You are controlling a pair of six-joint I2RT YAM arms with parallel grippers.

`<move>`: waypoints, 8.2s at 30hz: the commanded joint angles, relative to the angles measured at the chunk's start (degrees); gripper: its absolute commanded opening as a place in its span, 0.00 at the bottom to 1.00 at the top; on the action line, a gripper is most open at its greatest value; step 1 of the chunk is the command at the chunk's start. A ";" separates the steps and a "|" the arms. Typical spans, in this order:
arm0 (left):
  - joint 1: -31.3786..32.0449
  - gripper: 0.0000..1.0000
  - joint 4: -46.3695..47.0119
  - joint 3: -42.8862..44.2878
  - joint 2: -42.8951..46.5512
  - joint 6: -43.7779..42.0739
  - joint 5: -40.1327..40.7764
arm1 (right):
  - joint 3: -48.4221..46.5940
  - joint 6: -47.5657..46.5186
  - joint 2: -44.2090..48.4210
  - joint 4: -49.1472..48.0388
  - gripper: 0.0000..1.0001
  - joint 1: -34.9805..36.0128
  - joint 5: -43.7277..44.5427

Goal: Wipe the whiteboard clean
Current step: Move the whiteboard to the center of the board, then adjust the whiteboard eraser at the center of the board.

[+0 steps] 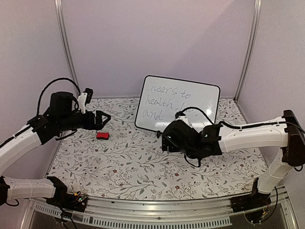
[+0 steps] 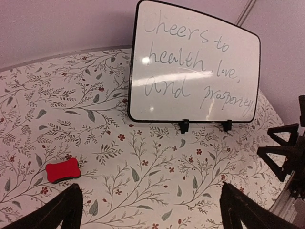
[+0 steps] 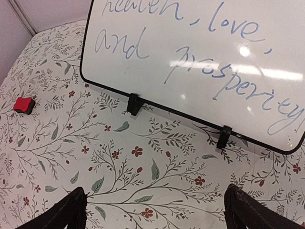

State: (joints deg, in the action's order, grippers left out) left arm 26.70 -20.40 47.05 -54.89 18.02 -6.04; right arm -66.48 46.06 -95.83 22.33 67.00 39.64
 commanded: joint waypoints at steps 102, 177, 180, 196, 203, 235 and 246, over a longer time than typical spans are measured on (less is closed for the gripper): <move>21.78 0.05 28.43 31.74 -71.64 5.03 19.74 | 22.03 -0.62 40.95 9.90 0.99 -0.12 -0.45; 28.53 0.00 46.77 -2.71 -47.28 -1.80 11.96 | 25.21 0.14 42.70 6.24 0.99 -0.12 1.97; 28.51 0.05 46.77 -2.99 -46.77 -1.45 13.28 | 25.17 0.04 42.65 6.28 0.99 -0.12 1.96; 27.89 0.44 45.89 -6.28 -40.59 -0.77 17.52 | 25.33 -0.27 42.57 6.00 0.99 -0.12 1.67; 25.34 0.73 44.07 -10.09 -31.59 0.13 19.43 | 25.87 -0.01 42.77 5.92 0.99 -0.12 1.67; -4.09 1.00 2.44 14.96 -36.53 13.34 19.16 | 28.93 -2.46 46.49 3.03 0.99 -0.12 0.76; -7.50 1.00 2.03 21.17 -48.72 10.68 10.60 | 30.30 -1.46 48.93 3.29 0.99 -0.13 0.00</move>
State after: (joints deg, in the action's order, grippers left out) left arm 19.59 -17.52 66.63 -100.84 30.04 8.49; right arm -37.26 44.14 -48.14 26.48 67.00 39.88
